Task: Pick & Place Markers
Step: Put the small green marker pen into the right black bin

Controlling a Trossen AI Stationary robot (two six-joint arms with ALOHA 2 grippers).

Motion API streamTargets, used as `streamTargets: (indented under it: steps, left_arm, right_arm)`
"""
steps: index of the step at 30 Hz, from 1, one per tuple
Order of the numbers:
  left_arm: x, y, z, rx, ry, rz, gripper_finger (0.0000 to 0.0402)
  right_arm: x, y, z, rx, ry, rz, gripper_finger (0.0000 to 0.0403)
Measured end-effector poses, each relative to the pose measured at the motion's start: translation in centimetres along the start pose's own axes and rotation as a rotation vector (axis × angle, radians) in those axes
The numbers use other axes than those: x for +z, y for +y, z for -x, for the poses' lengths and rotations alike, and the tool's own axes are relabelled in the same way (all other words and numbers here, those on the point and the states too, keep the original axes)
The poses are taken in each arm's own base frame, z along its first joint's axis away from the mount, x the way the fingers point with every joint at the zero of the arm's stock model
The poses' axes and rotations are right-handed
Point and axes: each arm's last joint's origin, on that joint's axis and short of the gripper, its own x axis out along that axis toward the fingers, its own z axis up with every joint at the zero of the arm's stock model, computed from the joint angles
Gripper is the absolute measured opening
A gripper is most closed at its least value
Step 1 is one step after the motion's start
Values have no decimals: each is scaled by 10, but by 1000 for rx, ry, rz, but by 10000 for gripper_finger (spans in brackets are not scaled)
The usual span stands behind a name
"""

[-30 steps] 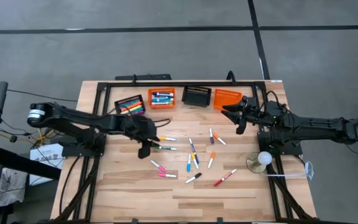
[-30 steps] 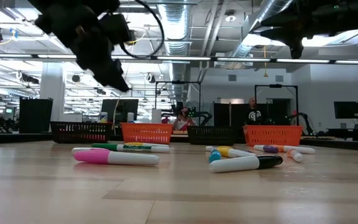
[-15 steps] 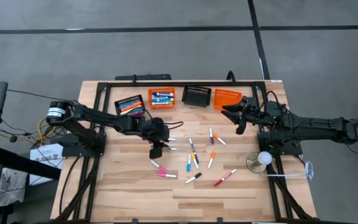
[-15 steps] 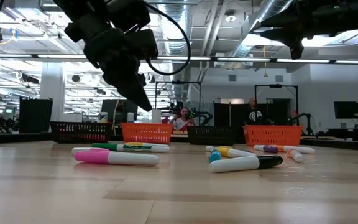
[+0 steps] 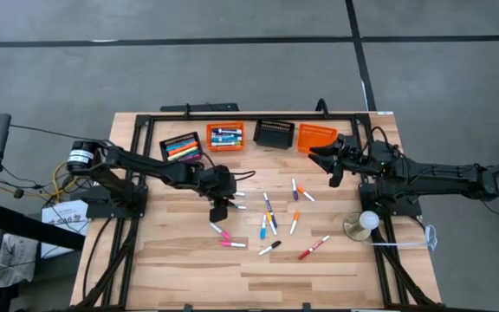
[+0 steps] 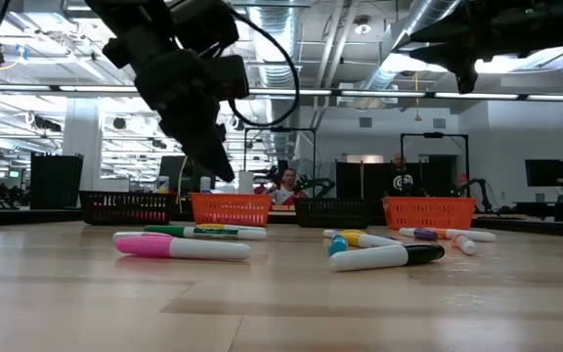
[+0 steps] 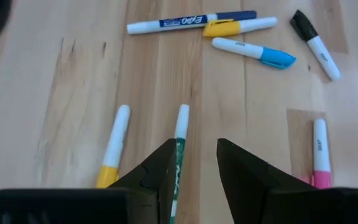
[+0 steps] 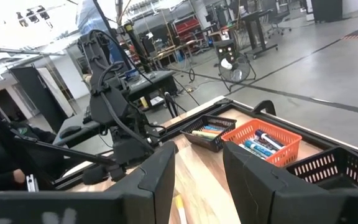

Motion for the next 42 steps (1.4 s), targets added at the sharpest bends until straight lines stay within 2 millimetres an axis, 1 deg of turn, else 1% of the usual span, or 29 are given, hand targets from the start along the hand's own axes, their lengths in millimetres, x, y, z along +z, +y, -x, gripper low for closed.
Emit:
streamTargets:
  steps: [10,16,21,31,42]
  left_arm:
    - [-12,4,-26,13,100,28,115]
    - [-12,11,-27,48,94,60,115]
    - [-12,12,-27,47,94,63,115]
    - [-13,3,-28,31,98,37,115]
    - [-20,6,-42,47,150,9,115]
  right_arm:
    - [-2,-1,0,-8,24,8,125]
    - [-2,-1,0,-8,24,9,125]
    - [-2,-1,0,-9,24,9,125]
    - [-3,-1,0,-11,28,14,125]
    - [-3,-1,0,-13,28,18,125]
